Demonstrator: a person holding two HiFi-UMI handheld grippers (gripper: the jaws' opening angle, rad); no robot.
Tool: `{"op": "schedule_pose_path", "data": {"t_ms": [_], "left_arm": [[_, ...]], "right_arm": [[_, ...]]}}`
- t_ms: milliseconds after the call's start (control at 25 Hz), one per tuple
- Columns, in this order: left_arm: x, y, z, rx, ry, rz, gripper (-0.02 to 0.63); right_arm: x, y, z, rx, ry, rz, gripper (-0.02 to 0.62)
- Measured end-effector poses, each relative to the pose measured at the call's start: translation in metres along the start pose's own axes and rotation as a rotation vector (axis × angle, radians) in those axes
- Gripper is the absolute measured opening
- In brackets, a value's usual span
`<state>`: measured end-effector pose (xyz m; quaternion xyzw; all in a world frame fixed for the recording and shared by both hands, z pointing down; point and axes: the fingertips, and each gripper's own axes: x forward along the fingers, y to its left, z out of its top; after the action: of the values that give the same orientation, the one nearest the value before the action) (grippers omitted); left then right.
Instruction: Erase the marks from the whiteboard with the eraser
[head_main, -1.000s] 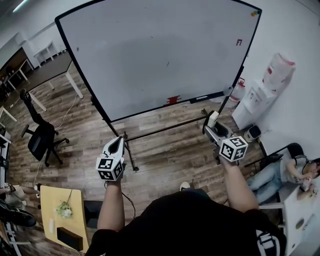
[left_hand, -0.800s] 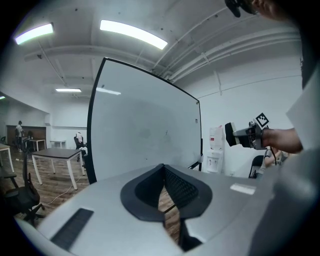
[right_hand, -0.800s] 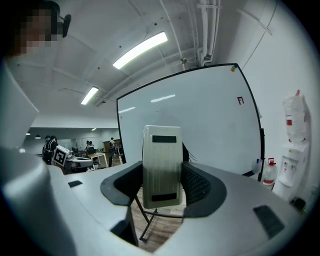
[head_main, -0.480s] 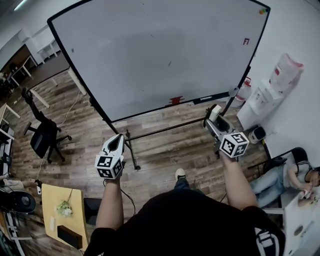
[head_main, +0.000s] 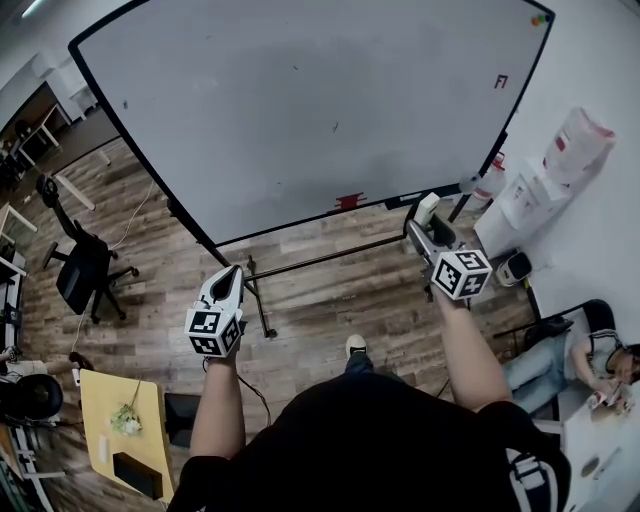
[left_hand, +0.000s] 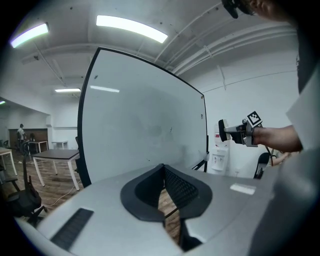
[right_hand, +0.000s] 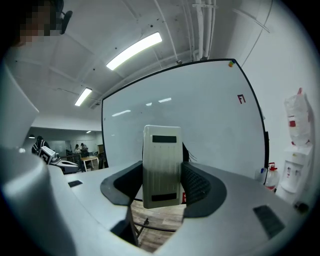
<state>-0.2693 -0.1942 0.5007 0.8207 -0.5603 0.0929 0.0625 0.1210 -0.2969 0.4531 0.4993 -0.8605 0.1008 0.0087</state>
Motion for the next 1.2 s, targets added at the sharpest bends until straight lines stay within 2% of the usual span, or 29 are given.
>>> {"op": "schedule_pose_path", "data": {"t_ms": [680, 1200], "left_arm": [[0.028, 0.052, -0.004, -0.034, 0.035, 0.108, 0.014], [0.046, 0.075, -0.019, -0.075, 0.074, 0.176, 0.014]], "right_arm": [[0.144, -0.034, 0.048, -0.14, -0.026, -0.05, 0.232], [0.236, -0.048, 0.054, -0.207, -0.024, -0.073, 0.232]]}}
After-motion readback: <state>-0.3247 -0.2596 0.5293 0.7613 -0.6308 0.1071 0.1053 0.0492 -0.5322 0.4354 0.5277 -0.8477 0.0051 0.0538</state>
